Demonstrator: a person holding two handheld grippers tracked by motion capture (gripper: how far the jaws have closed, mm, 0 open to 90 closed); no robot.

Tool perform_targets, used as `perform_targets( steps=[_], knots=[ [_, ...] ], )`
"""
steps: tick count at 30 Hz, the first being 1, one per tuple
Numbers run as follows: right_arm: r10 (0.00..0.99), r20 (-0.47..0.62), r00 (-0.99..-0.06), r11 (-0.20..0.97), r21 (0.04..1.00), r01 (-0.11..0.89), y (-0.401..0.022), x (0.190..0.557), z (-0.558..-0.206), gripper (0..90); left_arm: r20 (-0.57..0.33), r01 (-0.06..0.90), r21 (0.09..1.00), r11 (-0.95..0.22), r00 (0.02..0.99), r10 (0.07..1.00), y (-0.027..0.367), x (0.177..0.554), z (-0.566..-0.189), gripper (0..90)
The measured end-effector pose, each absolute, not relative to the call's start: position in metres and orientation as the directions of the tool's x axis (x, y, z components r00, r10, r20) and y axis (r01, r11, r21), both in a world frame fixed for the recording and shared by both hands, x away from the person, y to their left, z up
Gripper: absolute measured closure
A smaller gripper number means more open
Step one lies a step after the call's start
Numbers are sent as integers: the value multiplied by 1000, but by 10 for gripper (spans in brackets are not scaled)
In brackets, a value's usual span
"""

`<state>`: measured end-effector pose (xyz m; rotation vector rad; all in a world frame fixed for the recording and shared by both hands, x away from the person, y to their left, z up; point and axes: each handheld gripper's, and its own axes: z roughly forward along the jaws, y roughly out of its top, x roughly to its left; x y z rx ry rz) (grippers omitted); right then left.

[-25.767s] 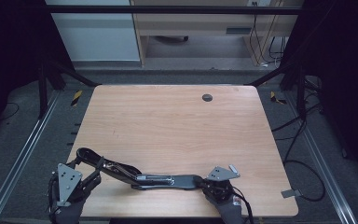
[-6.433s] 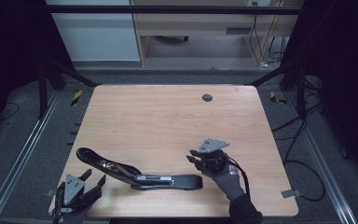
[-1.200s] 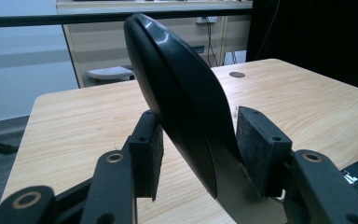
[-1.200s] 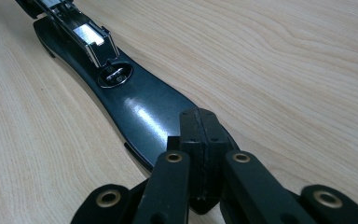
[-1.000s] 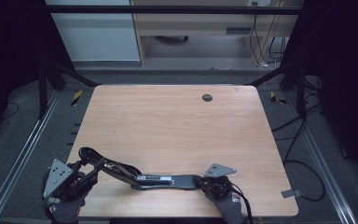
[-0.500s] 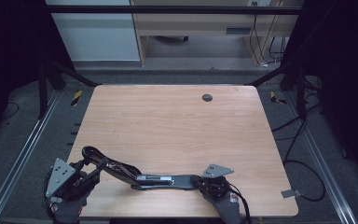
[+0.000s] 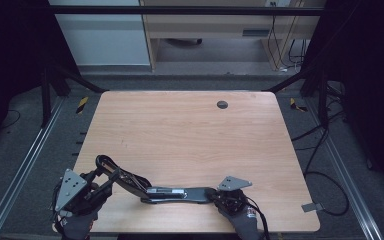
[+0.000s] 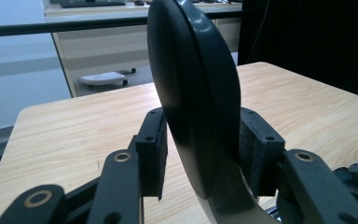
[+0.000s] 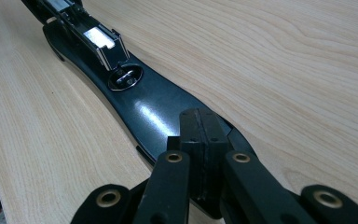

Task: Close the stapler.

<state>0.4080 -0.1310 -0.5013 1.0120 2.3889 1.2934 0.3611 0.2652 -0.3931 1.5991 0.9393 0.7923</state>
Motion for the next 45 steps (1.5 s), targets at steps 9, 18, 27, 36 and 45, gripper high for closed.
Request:
perform_targets(
  steps=[9,18,27,36,45],
  knots=[
    [680,111,-725,366,806,466,-131,407,-501,900,40,174,975,-139,476,879,258,362,-389,566],
    [681,118,-723,355,810,467,-132,407,-502,900,48,173,974,-148,479,876,252,362,-386,570],
    [680,124,-722,350,811,469,-133,407,-502,900,62,166,973,-161,485,872,246,362,-384,576],
    [682,125,-721,350,810,471,-132,407,-502,900,90,149,970,-191,509,856,233,363,-381,583],
    [681,125,-722,350,810,470,-133,407,-502,900,112,143,966,-215,517,849,223,364,-378,589]
  ],
)
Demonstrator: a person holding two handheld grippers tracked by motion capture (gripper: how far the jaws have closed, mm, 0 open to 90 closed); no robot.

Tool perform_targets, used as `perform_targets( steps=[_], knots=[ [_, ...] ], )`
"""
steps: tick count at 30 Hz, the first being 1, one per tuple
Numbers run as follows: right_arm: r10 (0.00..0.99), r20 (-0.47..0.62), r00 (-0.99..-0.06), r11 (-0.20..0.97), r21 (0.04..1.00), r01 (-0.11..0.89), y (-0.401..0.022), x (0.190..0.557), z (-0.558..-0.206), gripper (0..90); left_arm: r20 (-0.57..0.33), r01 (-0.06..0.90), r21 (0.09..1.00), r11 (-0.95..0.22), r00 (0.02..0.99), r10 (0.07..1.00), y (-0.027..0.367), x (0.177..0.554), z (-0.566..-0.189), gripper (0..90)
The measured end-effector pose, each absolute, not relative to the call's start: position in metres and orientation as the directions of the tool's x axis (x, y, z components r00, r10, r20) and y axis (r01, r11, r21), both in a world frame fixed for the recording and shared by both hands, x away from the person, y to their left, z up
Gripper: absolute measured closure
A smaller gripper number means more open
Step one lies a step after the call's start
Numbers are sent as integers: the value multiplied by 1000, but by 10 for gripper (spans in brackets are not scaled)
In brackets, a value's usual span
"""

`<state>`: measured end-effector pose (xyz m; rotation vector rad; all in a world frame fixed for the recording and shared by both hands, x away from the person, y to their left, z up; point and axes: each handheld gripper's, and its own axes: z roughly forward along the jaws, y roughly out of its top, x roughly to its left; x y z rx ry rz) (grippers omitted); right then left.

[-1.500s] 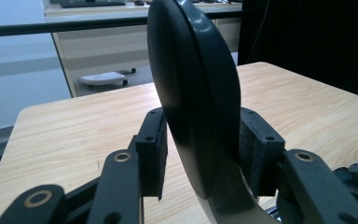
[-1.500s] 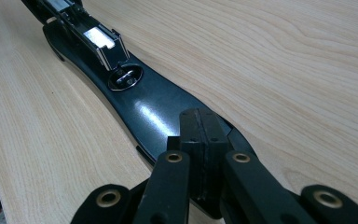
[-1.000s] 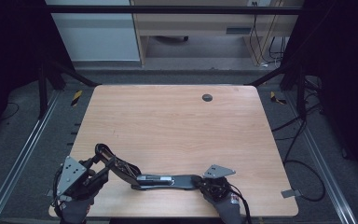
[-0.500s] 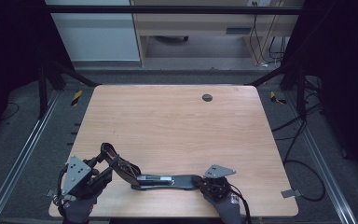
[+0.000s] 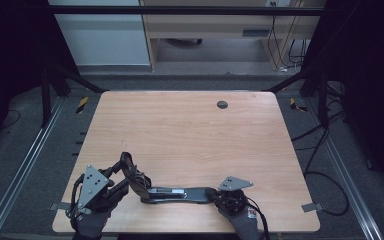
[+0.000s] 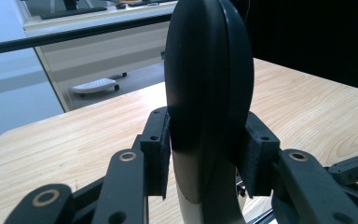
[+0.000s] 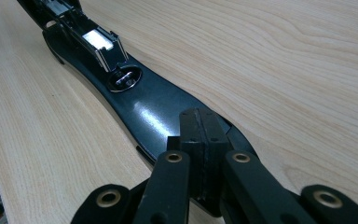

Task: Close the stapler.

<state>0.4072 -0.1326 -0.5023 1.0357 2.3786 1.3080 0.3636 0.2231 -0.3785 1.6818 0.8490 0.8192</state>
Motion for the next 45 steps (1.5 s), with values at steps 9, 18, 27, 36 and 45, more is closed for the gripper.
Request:
perform_targets(
  steps=[9,18,27,36,45],
  knots=[
    [681,128,-721,347,811,471,-133,407,-502,900,130,137,963,-231,516,846,217,363,-378,591],
    [681,128,-721,346,812,471,-133,407,-503,900,152,127,960,-251,519,841,211,363,-377,591],
    [680,127,-722,347,812,470,-133,407,-503,900,184,114,953,-281,520,834,203,363,-377,590],
    [679,125,-723,348,813,467,-133,407,-503,900,198,107,950,-294,522,830,199,363,-377,590],
    [679,126,-723,347,813,468,-133,407,-503,900,247,85,937,-340,527,813,189,363,-377,588]
  ],
)
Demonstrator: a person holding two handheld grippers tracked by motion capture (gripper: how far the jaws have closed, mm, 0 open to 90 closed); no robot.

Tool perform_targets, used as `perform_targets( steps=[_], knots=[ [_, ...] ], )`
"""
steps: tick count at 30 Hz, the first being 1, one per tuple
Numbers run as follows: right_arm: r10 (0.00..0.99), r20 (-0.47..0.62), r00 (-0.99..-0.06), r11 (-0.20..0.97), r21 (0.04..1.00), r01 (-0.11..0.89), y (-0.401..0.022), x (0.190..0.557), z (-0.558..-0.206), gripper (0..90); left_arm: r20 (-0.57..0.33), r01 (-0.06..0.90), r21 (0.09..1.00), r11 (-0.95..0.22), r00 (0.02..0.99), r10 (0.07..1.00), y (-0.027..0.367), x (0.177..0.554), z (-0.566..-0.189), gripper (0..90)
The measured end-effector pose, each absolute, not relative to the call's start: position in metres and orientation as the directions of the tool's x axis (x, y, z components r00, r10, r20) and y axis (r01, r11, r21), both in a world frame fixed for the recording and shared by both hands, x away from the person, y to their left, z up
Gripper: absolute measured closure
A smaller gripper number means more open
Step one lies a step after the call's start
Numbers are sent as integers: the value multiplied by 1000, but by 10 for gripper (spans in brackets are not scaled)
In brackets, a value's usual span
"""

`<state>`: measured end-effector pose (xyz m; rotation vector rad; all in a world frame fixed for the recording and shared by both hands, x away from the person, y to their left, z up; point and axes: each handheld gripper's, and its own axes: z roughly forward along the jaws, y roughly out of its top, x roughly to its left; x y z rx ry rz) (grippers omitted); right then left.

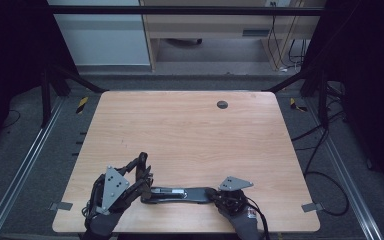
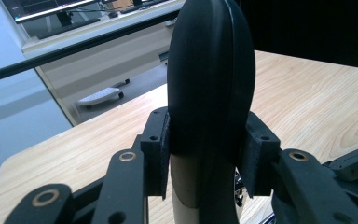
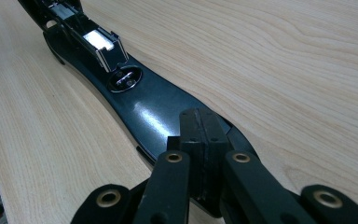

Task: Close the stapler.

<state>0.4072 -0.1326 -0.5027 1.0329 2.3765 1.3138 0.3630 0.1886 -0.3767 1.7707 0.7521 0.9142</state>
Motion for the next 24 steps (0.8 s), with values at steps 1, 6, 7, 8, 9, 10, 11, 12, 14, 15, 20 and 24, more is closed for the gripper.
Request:
perform_targets(
  steps=[1,6,7,8,9,10,11,12,14,15,20,24],
  knots=[
    [679,126,-723,347,813,468,-133,407,-503,900,249,84,936,-342,527,812,187,363,-377,588],
    [680,126,-723,347,813,468,-133,407,-503,900,267,80,929,-361,531,804,183,363,-376,588],
    [679,126,-723,347,813,467,-133,407,-503,900,267,81,929,-362,531,804,183,364,-376,587],
    [679,126,-723,347,813,467,-133,407,-503,900,270,80,928,-365,531,803,182,364,-376,587],
    [679,129,-722,346,812,470,-133,407,-503,900,274,79,926,-369,532,801,182,363,-376,587],
    [679,127,-723,346,813,468,-133,407,-503,900,277,79,925,-372,533,800,181,363,-376,587],
    [679,127,-723,346,813,468,-133,407,-503,900,277,79,925,-372,533,800,181,363,-376,587],
    [679,127,-724,346,813,467,-133,407,-503,900,278,78,924,-374,532,799,180,363,-376,587],
    [679,128,-723,346,813,469,-133,407,-503,900,285,74,922,-380,533,797,179,363,-376,587],
    [678,127,-724,347,813,467,-133,407,-503,900,291,72,920,-385,533,794,178,364,-376,587],
    [678,126,-724,347,814,467,-133,407,-503,900,315,63,911,-408,533,786,171,363,-377,586],
    [679,126,-723,346,814,467,-133,407,-503,900,346,54,896,-440,534,771,162,363,-378,584]
  ],
)
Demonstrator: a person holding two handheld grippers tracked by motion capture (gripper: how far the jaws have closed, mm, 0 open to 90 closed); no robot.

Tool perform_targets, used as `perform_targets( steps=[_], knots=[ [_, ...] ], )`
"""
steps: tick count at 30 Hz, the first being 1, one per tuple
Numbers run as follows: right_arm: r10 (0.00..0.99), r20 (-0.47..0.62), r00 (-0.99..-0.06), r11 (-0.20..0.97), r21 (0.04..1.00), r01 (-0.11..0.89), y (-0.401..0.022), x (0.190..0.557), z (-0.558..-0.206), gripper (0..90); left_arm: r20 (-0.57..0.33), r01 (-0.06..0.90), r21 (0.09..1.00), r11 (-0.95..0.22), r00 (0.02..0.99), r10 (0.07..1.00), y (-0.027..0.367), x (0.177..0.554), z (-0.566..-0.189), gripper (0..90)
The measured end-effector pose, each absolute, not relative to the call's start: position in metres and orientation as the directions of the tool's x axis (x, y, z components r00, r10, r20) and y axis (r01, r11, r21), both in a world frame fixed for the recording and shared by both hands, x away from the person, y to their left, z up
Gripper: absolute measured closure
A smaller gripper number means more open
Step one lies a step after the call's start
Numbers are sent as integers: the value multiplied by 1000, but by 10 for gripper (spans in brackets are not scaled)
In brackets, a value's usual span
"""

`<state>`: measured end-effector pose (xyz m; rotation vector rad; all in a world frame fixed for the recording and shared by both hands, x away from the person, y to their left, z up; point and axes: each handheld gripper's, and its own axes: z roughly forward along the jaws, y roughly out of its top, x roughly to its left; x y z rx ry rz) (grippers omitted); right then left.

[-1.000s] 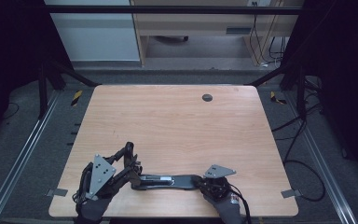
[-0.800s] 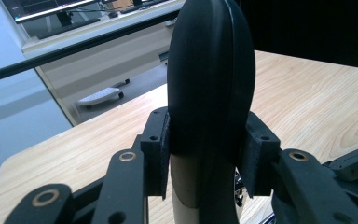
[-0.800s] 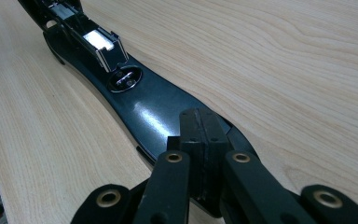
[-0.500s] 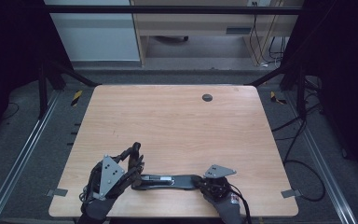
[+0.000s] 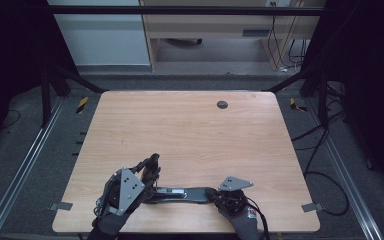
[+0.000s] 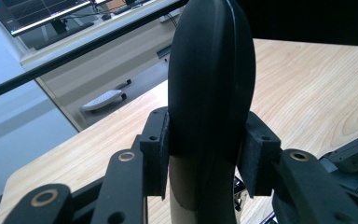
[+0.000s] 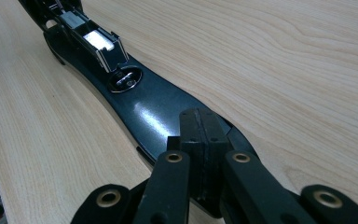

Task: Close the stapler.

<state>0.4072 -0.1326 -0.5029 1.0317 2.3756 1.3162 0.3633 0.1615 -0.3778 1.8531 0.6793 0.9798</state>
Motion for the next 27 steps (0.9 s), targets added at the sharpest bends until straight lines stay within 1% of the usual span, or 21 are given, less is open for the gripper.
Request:
perform_targets(
  steps=[6,27],
  knots=[
    [679,125,-723,347,813,467,-132,407,-503,900,386,44,876,-480,531,754,150,363,-379,583],
    [680,131,-722,342,814,470,-133,407,-503,900,434,27,849,-528,535,725,135,365,-383,578]
  ],
)
